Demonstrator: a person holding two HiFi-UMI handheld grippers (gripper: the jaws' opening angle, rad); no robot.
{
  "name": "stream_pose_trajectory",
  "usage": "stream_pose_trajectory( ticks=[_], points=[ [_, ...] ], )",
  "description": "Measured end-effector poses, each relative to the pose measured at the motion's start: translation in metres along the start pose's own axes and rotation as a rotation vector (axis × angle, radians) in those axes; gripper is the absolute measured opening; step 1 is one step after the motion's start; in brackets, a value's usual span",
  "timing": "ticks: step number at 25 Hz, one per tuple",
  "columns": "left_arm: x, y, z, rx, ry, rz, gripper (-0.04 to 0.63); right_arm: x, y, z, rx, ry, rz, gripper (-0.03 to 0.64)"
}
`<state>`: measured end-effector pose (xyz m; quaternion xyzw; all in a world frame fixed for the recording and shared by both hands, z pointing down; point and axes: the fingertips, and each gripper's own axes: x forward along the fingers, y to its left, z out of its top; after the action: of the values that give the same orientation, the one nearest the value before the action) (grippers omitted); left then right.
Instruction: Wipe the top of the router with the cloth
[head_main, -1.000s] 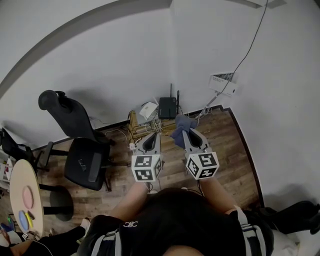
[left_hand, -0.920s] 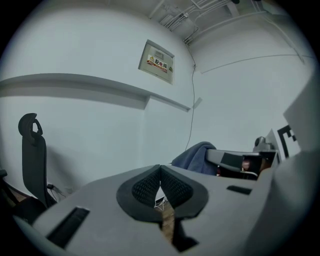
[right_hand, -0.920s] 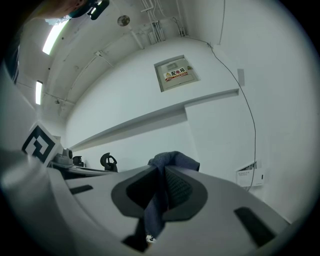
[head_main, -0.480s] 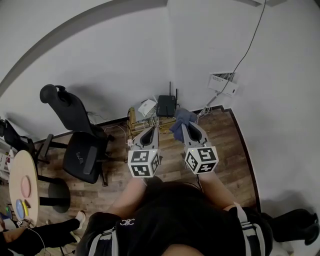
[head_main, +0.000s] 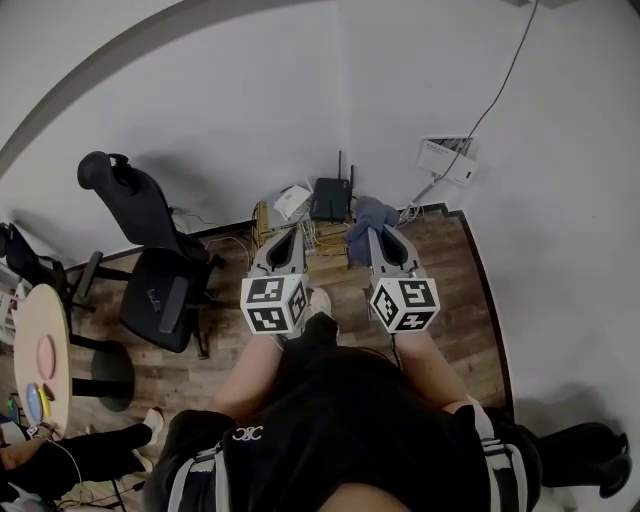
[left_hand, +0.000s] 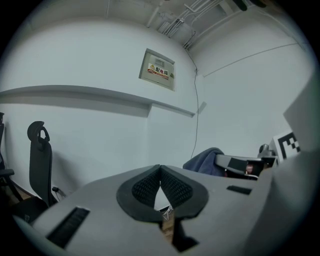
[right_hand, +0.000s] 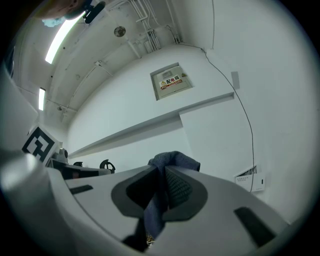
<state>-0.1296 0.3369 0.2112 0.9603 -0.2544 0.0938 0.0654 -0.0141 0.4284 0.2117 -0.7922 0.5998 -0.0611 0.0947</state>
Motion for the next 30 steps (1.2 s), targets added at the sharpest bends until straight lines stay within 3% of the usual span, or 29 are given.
stream_pose_trajectory(
  ticks=[13,30],
  points=[
    [0.069,0.022,-0.015,-0.063,0.029,-0.047,0.003,0.056,-0.020,-0.016,-0.050,0.051,-0.018,0.021],
    [0.192,0.107,0.007,-0.099,0.084,-0.047,0.003,0.222,-0.040,-0.018,-0.066,0.126,0.034,0.021]
  ],
)
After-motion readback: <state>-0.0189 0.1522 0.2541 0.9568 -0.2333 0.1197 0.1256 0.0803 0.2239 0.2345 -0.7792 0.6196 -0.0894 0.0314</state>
